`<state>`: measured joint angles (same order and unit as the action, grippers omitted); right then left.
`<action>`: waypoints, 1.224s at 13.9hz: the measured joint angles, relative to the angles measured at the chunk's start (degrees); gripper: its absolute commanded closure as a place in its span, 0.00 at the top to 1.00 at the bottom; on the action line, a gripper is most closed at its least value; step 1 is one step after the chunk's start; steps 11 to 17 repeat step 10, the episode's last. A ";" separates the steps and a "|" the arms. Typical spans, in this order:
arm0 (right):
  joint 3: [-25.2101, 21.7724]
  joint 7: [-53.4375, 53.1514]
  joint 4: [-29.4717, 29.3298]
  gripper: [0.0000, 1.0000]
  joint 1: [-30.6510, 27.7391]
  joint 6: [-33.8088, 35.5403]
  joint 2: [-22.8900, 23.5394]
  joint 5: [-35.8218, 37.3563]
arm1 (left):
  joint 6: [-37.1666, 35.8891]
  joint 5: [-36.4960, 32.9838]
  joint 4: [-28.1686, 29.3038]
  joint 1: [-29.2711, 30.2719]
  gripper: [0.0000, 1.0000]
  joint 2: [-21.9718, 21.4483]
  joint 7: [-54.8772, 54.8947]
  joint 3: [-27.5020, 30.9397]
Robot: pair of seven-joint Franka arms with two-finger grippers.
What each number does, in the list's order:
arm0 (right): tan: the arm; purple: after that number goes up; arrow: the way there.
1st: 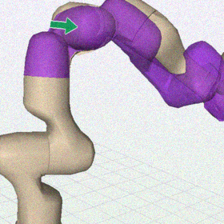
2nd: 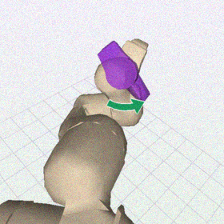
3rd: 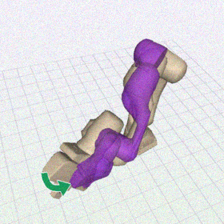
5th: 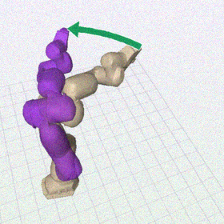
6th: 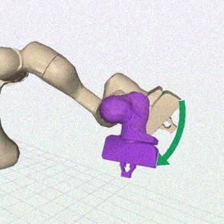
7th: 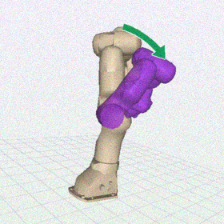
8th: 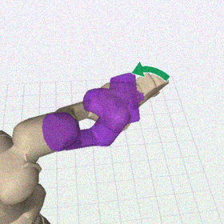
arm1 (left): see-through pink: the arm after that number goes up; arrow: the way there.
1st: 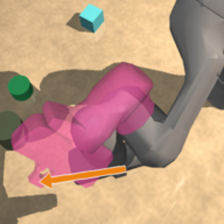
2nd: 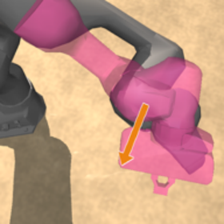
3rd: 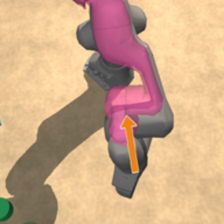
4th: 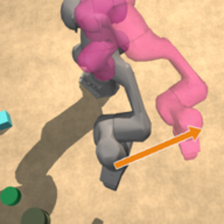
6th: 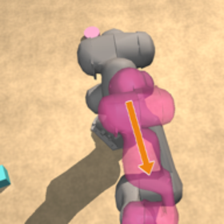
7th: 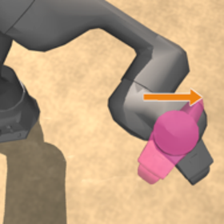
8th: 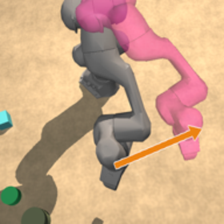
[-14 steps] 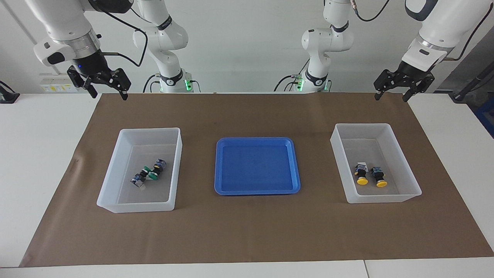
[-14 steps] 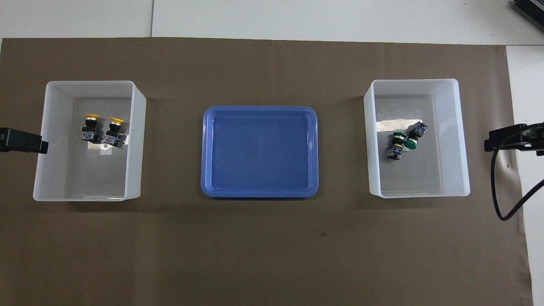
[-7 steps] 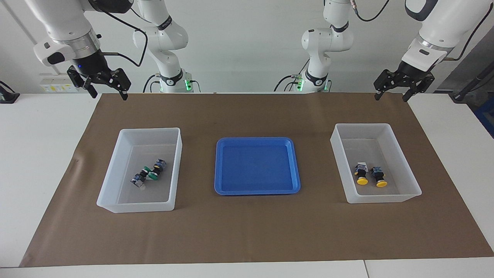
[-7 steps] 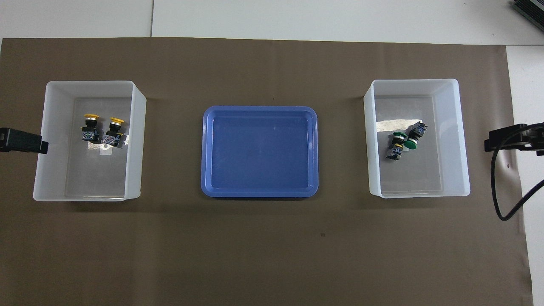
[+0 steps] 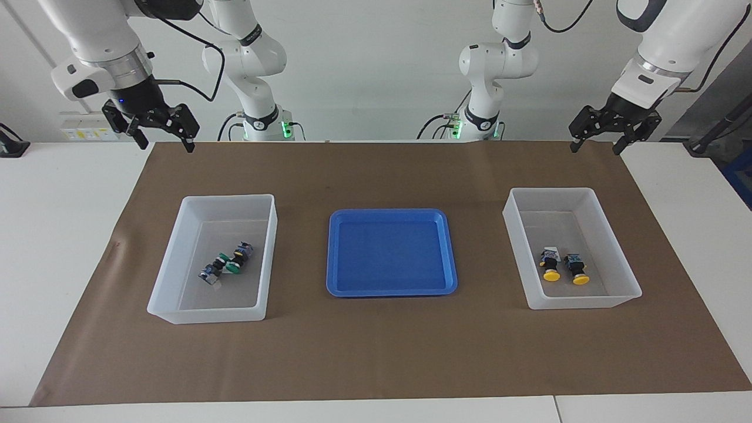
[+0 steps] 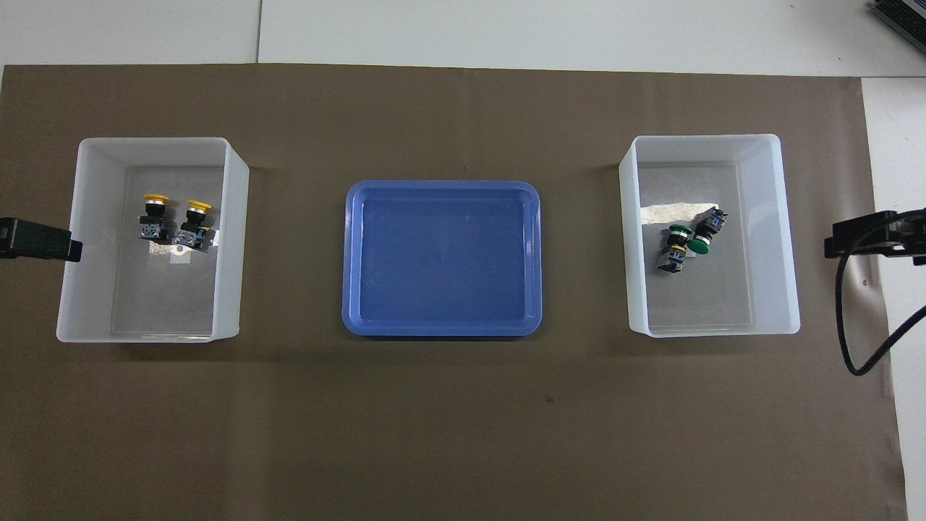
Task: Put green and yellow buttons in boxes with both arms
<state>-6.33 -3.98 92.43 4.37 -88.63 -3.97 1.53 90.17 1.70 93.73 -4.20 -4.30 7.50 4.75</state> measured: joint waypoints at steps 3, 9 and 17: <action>0.00 0.00 0.00 1.00 0.00 0.00 0.00 0.00 | 0.00 0.00 0.00 0.00 1.00 0.00 0.00 0.00; 0.00 0.00 0.00 1.00 0.00 0.00 0.00 0.00 | 0.00 0.00 0.00 0.00 1.00 0.00 0.00 0.00; 0.00 0.00 0.00 1.00 0.00 0.00 0.00 0.00 | 0.00 0.00 0.00 0.00 1.00 0.00 0.00 0.00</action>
